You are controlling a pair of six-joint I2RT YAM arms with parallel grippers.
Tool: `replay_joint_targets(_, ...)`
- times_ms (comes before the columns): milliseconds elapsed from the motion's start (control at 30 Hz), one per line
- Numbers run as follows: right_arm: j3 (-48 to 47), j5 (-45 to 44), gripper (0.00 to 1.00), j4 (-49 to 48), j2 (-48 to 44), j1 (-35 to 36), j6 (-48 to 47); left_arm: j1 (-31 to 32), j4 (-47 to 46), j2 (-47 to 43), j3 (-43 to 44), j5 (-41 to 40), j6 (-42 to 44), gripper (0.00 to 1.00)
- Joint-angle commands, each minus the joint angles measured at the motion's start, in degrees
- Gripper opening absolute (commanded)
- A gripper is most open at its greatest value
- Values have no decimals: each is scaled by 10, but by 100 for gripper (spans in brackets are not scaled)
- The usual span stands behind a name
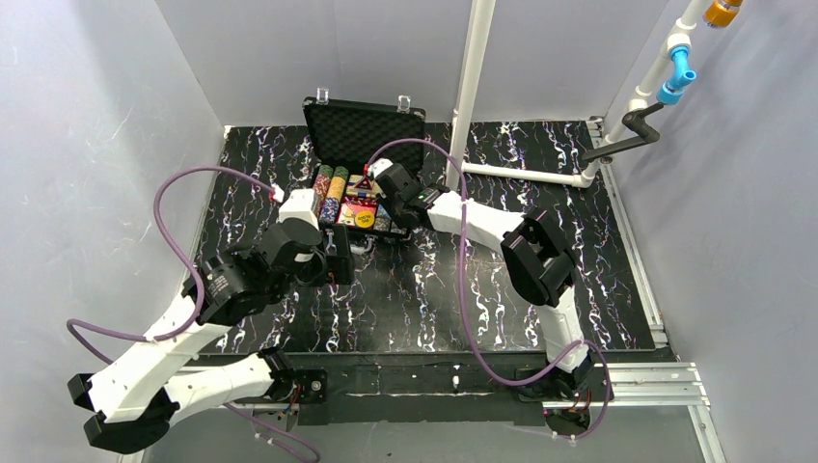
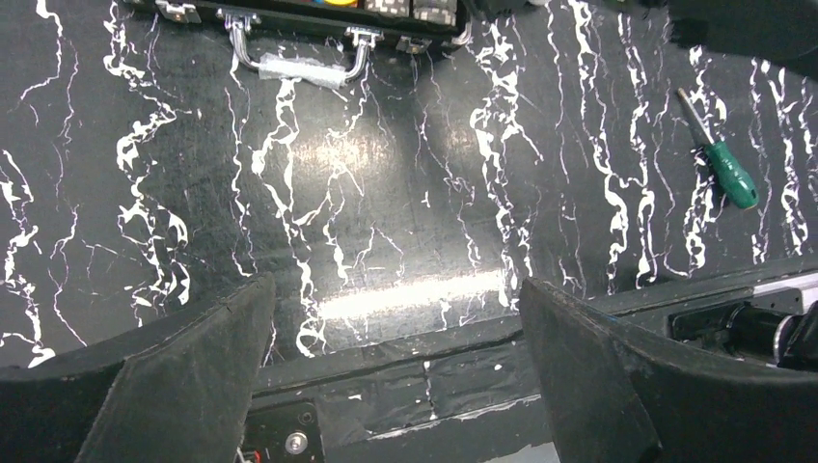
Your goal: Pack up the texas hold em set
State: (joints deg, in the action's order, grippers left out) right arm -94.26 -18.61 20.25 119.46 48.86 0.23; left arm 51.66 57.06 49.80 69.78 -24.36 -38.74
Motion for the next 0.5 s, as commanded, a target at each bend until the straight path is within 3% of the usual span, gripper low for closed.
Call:
replay_joint_targets(0,4,10,31,-26,-11,3,1,-15,26,22,53,1,6,98)
replay_joint_targets(233,-38,11,35,16,-33,3,-19,-92,27,66,93,62,36,98)
replay_joint_targets(467,45,88,46,44,-190,2,29,-196,-24,97,97,169,50,98)
